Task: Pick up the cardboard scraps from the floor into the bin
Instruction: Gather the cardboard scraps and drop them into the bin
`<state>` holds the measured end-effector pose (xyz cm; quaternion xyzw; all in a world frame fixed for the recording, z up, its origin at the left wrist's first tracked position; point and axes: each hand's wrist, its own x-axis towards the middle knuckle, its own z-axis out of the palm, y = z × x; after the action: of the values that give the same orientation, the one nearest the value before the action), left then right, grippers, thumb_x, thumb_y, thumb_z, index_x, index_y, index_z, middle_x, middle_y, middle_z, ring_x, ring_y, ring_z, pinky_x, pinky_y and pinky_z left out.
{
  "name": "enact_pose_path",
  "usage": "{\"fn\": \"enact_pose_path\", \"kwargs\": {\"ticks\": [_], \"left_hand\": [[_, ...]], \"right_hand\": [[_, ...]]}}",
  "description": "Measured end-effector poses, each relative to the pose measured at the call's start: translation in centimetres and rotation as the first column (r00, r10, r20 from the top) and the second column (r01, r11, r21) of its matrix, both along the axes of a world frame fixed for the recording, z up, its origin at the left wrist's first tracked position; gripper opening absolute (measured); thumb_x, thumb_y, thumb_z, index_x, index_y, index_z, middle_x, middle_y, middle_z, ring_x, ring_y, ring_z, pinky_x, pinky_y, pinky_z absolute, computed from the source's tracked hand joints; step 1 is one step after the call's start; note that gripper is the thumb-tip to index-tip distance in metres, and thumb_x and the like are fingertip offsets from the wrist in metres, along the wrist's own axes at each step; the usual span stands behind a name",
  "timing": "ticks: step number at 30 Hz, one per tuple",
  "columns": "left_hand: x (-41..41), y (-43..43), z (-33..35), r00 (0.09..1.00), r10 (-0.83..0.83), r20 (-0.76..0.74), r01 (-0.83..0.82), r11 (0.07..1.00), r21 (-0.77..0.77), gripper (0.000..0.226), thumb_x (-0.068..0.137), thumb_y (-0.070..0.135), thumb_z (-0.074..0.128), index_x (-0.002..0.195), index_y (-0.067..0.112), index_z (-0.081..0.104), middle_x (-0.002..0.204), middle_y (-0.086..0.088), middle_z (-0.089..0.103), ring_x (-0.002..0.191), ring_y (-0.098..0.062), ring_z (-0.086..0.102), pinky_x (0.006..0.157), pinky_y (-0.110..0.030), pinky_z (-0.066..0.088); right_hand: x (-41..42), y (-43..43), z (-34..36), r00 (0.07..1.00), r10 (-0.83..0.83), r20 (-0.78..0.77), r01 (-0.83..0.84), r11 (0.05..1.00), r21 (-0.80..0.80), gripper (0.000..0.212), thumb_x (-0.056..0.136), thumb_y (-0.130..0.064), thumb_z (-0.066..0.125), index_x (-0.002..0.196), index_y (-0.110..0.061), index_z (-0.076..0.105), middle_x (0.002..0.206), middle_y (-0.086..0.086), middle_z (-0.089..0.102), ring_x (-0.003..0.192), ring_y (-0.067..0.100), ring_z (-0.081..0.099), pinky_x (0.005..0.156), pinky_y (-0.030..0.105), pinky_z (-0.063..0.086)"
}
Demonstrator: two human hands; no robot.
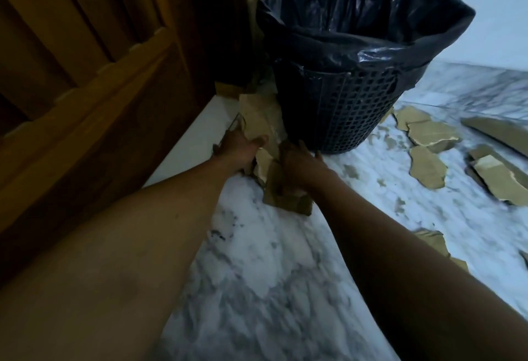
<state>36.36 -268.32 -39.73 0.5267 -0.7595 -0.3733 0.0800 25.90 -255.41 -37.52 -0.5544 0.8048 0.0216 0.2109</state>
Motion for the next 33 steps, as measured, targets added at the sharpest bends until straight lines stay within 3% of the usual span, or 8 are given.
{"fn": "enact_pose_path", "kwargs": {"ticks": [5,10,14,17,21,25,30,33], "left_hand": [[0.5,-0.7,-0.4,0.986,-0.041,0.161,0.063,0.989,-0.132,0.072,0.086,0.067,0.054,0.136,0.014,0.054,0.134,-0.013,0.056,0.122,-0.034,0.053,0.103,-0.048,0.043],[-0.2,0.0,1.3,0.983,-0.017,0.182,0.039,0.992,-0.117,0.042,0.089,0.034,0.067,0.119,0.005,0.061,0.125,-0.017,0.060,0.110,-0.032,0.059,0.080,-0.028,0.045],[0.5,2.5,2.2,0.945,-0.031,0.326,0.063,0.994,-0.088,0.047,0.091,0.014,0.063,0.134,0.001,0.049,0.137,-0.019,0.051,0.122,-0.033,0.053,0.093,-0.031,0.046],[1.8,4.9,2.9,0.900,-0.102,0.425,0.108,0.994,0.010,0.058,0.093,0.015,0.062,0.142,-0.002,0.039,0.140,-0.021,0.048,0.124,-0.033,0.052,0.091,-0.031,0.047],[4.3,8.6,3.6,0.845,-0.196,0.497,0.188,0.980,0.066,0.063,0.096,0.022,0.059,0.148,-0.001,0.031,0.147,-0.018,0.042,0.130,-0.032,0.047,0.101,-0.032,0.043],[6.7,11.0,3.2,0.852,-0.210,0.480,0.151,0.976,0.160,0.070,0.094,0.030,0.060,0.150,0.003,0.028,0.150,-0.018,0.038,0.131,-0.033,0.045,0.106,-0.035,0.043],[9.5,13.5,2.4,0.938,-0.077,0.337,0.011,0.981,0.192,0.093,0.075,0.036,0.080,0.148,0.003,0.034,0.145,-0.018,0.044,0.126,-0.032,0.052,0.100,-0.038,0.050],[9.8,15.0,2.3,0.977,0.010,0.215,-0.058,0.974,0.219,0.058,0.082,0.025,0.073,0.131,0.002,0.051,0.130,-0.020,0.056,0.106,-0.032,0.060,0.084,-0.035,0.055]], "right_hand": [[-0.7,-0.9,-0.3,0.999,-0.002,0.039,-0.003,0.993,0.115,0.107,0.072,-0.051,0.081,0.153,-0.012,0.024,0.151,0.011,0.036,0.137,0.034,0.037,0.109,0.055,0.039],[0.4,0.2,0.2,0.999,-0.054,-0.004,0.055,0.994,0.096,0.079,0.076,-0.046,0.076,0.143,-0.020,0.043,0.142,0.009,0.046,0.134,0.033,0.039,0.108,0.058,0.030],[2.7,2.8,0.4,0.994,-0.074,-0.083,0.082,0.993,0.089,0.043,0.081,-0.039,0.069,0.116,-0.019,0.056,0.116,0.003,0.057,0.122,0.030,0.048,0.104,0.062,0.022],[4.6,5.6,0.4,0.997,-0.048,-0.062,0.053,0.995,0.089,0.040,0.083,-0.036,0.069,0.116,-0.019,0.057,0.119,0.003,0.054,0.125,0.030,0.044,0.108,0.072,0.012],[6.5,9.1,-0.1,0.999,-0.028,0.036,0.024,0.995,0.100,0.055,0.083,-0.037,0.073,0.130,-0.017,0.055,0.132,0.006,0.041,0.124,0.031,0.038,0.103,0.051,0.037],[7.2,11.2,-0.8,0.967,-0.161,0.197,0.138,0.982,0.126,0.051,0.091,-0.033,0.064,0.135,-0.012,0.051,0.141,0.010,0.029,0.126,0.036,0.035,0.101,0.048,0.041],[9.0,13.8,-0.1,0.977,-0.193,0.095,0.178,0.973,0.146,0.049,0.092,-0.036,0.063,0.135,-0.015,0.050,0.136,0.015,0.038,0.129,0.040,0.032,0.104,0.057,0.027],[9.7,15.1,-0.3,0.938,-0.257,0.233,0.238,0.965,0.109,0.045,0.088,-0.029,0.068,0.127,-0.013,0.053,0.131,0.016,0.041,0.122,0.038,0.043,0.099,0.052,0.038]]}}
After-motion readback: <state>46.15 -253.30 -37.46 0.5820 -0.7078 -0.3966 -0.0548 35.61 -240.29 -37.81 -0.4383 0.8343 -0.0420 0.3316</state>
